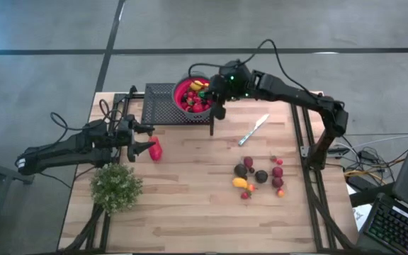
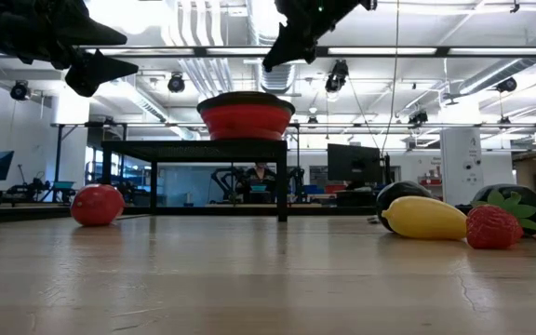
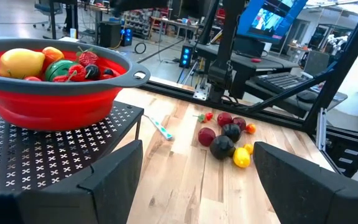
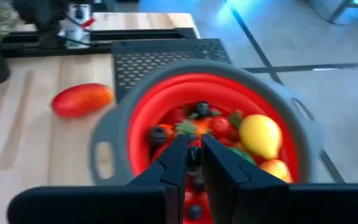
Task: Pick & Place Fruit
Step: Put the blueberry into the red gray strainer bowl on the shelf, then put the black plum into the red gray strainer bowl on the shelf
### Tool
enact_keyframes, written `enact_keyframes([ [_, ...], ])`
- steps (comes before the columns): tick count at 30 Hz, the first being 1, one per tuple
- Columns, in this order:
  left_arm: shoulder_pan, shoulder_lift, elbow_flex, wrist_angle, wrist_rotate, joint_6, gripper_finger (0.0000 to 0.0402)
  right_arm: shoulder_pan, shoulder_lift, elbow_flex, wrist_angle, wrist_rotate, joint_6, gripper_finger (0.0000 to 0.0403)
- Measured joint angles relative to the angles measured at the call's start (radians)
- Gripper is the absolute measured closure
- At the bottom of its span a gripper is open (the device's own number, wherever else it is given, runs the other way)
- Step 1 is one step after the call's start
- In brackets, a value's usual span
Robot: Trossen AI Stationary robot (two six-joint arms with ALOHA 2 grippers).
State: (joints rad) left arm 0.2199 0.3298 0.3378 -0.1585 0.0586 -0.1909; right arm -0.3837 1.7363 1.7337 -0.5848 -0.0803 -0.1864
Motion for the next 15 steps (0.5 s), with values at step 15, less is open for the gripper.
enact_keyframes([
  [15,0.000,0.000,0.000,0.000,0.000,0.000,0.0090,-0.047,0.000,-0.052,0.095,0.000,-0.030,0.0289],
])
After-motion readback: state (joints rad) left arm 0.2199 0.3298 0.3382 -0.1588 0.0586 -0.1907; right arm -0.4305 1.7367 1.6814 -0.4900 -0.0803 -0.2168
